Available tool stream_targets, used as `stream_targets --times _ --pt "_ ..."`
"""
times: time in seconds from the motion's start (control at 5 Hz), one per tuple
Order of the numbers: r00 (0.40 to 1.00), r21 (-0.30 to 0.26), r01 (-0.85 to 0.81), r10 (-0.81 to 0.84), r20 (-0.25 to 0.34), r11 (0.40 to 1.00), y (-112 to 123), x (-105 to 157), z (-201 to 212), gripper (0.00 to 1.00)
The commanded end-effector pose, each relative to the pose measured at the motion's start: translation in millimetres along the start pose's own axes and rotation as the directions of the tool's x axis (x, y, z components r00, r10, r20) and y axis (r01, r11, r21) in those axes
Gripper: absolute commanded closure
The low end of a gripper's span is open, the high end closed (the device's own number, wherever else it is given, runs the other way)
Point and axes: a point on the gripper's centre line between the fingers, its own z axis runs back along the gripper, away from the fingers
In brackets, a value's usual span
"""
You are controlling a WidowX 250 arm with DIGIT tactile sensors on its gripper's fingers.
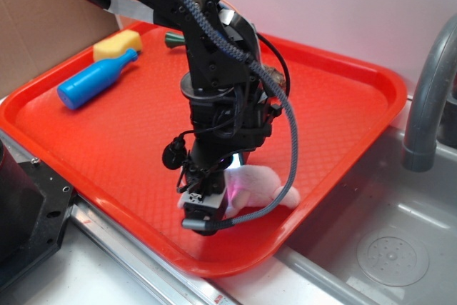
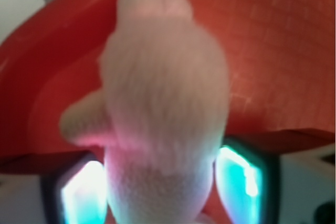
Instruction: Grab the pink bunny.
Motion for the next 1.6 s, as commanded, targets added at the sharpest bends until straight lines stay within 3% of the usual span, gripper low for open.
stream_targets --times 0.0,0.2,0.4,0.6,0.8,1.0,1.2,1.4 --pt "0.997 0.035 -0.056 0.054 0.058 0.998 -13.1 5.1 15.0 1.00" --pt "0.988 0.071 -0.151 0.147 0.051 0.986 -12.8 0.0 32.8 1.00" --pt "0.942 0.090 -0.334 0.329 0.065 0.938 -10.8 -16.8 69.1 1.00" --pt "0.833 0.061 -0.551 0.545 0.094 0.832 5.7 -61.3 112.2 1.00" --pt "0.707 0.050 -0.706 0.697 0.122 0.707 16.0 -102.5 130.6 1.00" --pt "0.582 0.020 -0.810 0.798 0.158 0.587 20.4 -127.7 142.4 1.00" --pt "0.492 0.009 -0.866 0.851 0.185 0.499 28.9 -146.8 150.5 1.00" --pt "0.476 0.043 -0.877 0.857 0.196 0.478 44.3 -150.7 168.0 1.00"
